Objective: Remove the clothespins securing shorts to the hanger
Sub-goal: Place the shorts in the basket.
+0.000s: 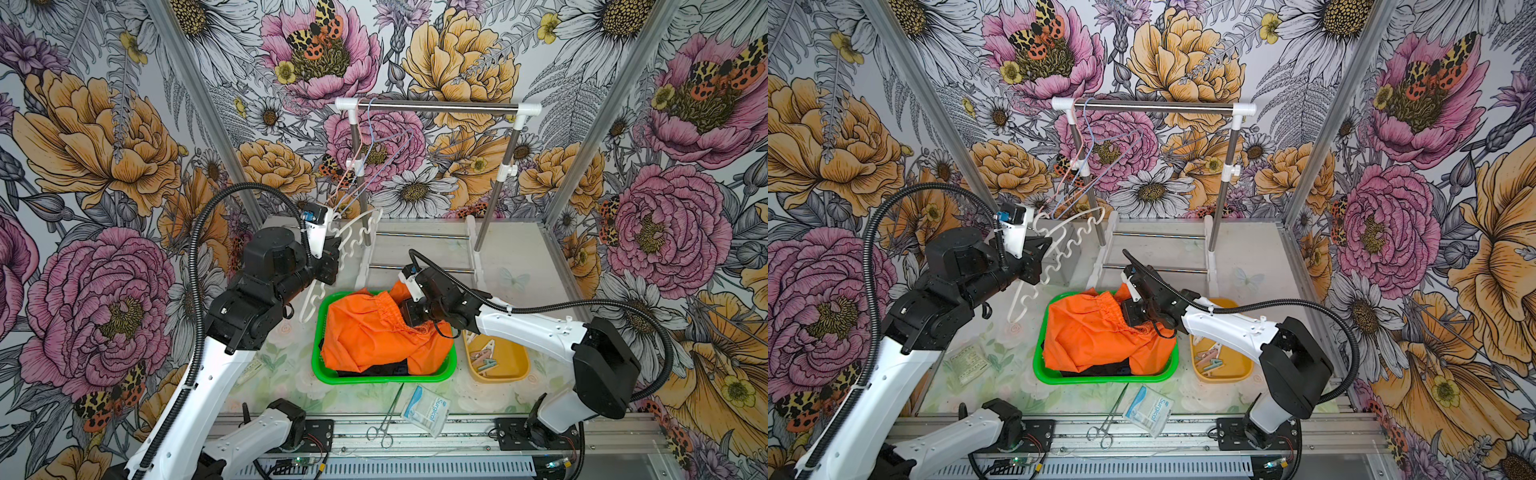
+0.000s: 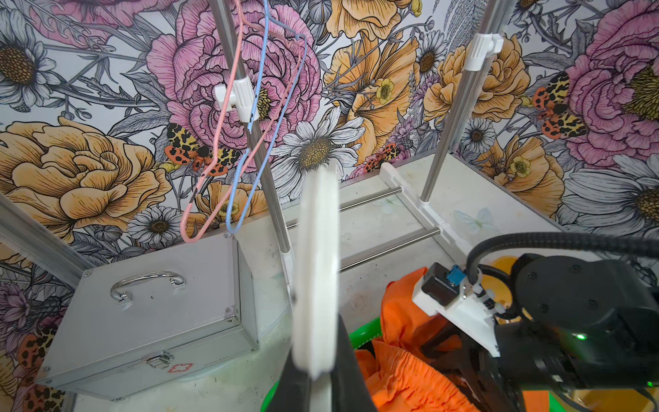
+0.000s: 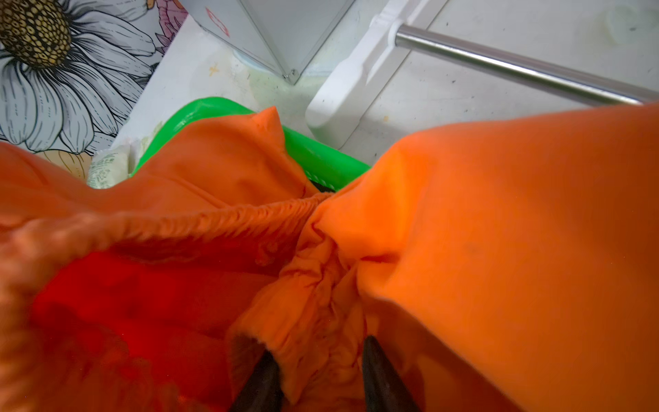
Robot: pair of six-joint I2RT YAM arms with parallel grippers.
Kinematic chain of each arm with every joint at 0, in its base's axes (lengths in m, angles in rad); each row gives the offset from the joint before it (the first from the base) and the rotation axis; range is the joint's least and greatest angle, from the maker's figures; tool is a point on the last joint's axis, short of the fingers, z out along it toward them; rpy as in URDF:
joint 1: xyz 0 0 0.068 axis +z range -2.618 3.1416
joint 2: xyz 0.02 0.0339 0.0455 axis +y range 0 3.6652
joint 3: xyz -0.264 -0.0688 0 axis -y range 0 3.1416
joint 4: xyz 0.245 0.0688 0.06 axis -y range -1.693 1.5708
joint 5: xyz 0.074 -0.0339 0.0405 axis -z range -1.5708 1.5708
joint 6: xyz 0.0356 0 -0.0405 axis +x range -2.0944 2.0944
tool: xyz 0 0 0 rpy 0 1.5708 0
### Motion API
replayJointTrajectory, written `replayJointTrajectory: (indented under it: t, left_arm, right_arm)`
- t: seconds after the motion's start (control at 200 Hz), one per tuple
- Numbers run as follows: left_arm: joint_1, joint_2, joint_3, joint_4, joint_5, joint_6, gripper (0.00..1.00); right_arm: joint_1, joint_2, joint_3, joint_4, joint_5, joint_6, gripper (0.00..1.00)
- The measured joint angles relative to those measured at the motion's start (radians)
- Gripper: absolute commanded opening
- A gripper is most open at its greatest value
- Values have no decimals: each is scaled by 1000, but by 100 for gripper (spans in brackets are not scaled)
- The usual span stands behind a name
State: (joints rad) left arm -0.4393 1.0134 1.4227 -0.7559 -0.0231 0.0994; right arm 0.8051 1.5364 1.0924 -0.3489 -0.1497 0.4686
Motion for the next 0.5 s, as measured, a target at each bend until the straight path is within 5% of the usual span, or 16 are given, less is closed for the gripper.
replayJointTrajectory:
  t: [0.5]
  left_arm:
    - [12,125,111,-19,112,39,0]
  right_arm:
    - [-52,-194,5,-85,30,-42,53]
